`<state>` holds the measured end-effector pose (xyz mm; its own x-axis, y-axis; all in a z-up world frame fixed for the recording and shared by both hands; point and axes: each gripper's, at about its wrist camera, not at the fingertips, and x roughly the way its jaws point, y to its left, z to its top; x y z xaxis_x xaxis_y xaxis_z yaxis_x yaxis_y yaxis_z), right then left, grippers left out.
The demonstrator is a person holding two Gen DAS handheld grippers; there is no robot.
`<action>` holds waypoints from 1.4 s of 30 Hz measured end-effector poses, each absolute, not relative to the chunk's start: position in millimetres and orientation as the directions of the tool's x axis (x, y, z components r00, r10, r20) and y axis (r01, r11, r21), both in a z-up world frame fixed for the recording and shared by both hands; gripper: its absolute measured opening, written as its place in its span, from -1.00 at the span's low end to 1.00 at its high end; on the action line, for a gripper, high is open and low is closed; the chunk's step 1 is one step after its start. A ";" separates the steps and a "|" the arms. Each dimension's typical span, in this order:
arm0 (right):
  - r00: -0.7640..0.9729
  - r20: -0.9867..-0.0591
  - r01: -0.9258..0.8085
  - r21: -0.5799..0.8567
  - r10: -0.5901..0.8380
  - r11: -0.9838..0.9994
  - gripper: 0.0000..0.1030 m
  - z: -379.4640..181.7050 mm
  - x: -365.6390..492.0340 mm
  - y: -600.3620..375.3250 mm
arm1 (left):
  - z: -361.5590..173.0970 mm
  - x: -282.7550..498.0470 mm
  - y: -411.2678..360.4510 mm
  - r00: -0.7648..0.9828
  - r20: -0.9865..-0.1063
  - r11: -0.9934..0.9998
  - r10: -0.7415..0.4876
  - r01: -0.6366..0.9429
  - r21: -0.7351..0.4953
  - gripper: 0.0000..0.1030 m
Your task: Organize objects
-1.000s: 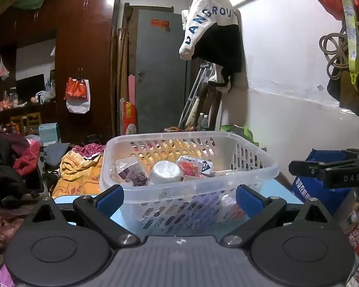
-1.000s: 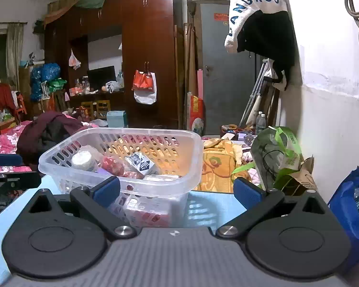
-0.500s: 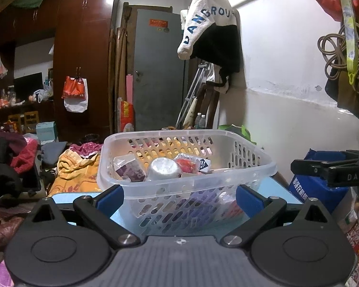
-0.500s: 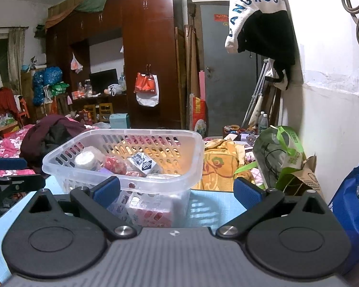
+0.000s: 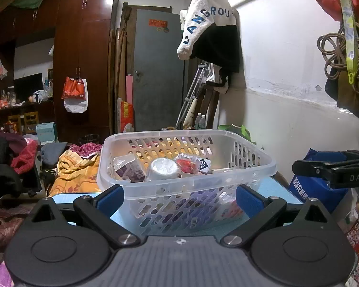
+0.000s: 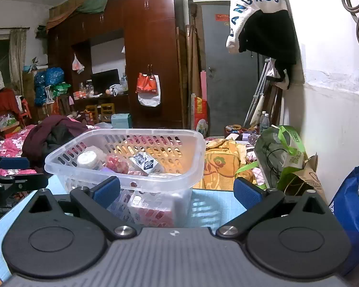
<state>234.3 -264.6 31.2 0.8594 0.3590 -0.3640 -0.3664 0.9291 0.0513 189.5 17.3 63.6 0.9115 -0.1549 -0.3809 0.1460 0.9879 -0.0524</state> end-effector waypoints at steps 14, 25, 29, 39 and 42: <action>0.859 -0.365 -0.367 0.051 0.359 0.929 1.00 31.3 234.1 -264.7 | 64.1 191.4 17.0 0.910 -0.386 0.988 -0.154 0.148 -0.045 0.96; 0.858 -0.366 -0.367 0.052 0.360 0.929 1.00 30.6 233.7 -264.8 | 56.2 193.2 15.6 0.903 -0.396 0.986 -0.164 0.156 -0.053 0.96; 0.857 -0.368 -0.369 0.052 0.361 0.928 1.00 30.2 233.5 -264.5 | 55.6 192.3 14.8 0.903 -0.398 0.987 -0.163 0.154 -0.054 0.96; 0.856 -0.369 -0.370 0.054 0.363 0.927 1.00 29.2 233.2 -264.7 | 56.6 191.7 14.5 0.905 -0.394 0.987 -0.161 0.152 -0.053 0.96; 0.855 -0.369 -0.371 0.057 0.365 0.927 1.00 28.8 232.9 -265.1 | 56.6 191.4 14.9 0.905 -0.394 0.987 -0.161 0.153 -0.053 0.96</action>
